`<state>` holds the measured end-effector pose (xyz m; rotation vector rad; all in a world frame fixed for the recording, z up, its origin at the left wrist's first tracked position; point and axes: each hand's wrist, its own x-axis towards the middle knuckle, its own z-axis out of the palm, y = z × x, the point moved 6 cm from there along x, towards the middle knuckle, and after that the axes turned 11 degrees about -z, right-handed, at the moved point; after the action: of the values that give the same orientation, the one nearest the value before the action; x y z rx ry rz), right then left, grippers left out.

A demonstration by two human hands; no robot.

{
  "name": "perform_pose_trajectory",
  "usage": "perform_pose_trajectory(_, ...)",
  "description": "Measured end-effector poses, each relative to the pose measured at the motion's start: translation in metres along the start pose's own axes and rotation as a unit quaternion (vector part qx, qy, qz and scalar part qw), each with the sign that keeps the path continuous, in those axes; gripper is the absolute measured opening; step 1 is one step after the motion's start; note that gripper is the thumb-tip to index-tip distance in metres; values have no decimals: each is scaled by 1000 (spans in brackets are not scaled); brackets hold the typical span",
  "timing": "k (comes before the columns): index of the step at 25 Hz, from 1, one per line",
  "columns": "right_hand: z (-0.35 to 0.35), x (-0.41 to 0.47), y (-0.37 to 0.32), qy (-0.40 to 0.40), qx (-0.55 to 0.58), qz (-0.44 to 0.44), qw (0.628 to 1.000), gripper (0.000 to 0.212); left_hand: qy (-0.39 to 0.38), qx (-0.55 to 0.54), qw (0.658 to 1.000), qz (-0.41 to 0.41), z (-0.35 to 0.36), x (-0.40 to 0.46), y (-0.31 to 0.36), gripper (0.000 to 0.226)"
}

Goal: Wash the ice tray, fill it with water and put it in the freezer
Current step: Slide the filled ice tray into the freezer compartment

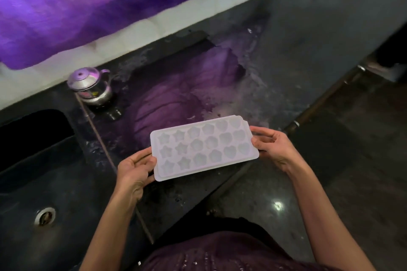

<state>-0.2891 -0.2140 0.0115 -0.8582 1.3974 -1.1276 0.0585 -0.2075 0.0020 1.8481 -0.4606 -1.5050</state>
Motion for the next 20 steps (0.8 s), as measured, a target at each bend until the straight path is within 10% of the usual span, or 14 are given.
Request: perform_pose_trajectory(20,-118,-364,149,487,193,30,851,33,-353,414,838,38,217,-104,-109,28)
